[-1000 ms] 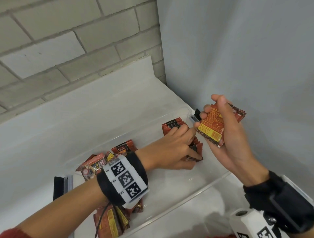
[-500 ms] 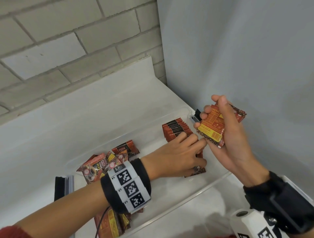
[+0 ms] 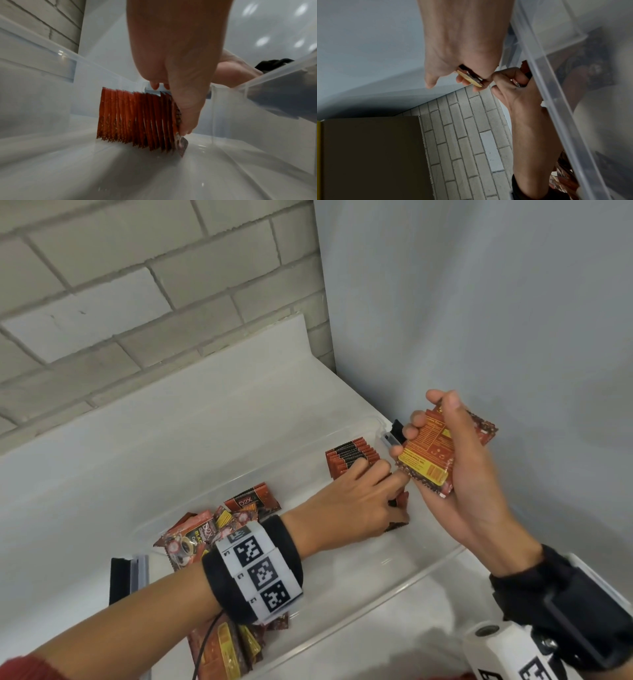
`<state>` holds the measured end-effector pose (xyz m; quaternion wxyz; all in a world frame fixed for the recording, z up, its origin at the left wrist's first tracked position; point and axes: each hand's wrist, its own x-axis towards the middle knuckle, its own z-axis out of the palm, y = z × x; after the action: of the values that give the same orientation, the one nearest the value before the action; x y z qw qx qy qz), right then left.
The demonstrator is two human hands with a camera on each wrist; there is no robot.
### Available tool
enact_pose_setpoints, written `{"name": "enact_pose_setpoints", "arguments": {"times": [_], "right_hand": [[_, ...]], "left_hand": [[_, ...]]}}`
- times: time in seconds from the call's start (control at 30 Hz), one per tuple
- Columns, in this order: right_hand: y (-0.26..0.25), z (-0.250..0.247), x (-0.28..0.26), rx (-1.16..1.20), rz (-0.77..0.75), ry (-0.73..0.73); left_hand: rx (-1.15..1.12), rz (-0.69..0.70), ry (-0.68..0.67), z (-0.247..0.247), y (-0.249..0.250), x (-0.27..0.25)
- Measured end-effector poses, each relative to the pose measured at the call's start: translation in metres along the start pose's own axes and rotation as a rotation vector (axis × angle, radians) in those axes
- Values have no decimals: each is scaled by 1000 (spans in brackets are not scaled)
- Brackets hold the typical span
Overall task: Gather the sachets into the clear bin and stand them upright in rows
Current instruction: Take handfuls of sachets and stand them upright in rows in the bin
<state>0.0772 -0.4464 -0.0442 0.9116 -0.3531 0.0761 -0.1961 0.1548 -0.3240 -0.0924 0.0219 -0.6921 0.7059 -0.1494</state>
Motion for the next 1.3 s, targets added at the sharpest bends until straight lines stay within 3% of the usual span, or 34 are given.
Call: {"name": "enact_pose_setpoints", "arguments": {"times": [0.3,0.43,0.67,0.8,1.0,1.3], "right_hand": [[-3,2,0,62,20,5],[-1,-5,1,189,112,-7],[1,-1,-1,131,188,-86],[2,-1,-2,-4,175,-132],[3,-4,1,-148,154,-74],[5,-5,2,-197,132,-69]], "left_hand": [[-215,3,-53,-9,-7,-5],[-412,-54,-84,-22,-23,-12],[-553,-312,-30,-55,-55,-20],[-611,-437,81,-67,-56,-19],[-877,-617,191,-84,-45,-15],[-1058,-650,282,-82,-31,-16]]}}
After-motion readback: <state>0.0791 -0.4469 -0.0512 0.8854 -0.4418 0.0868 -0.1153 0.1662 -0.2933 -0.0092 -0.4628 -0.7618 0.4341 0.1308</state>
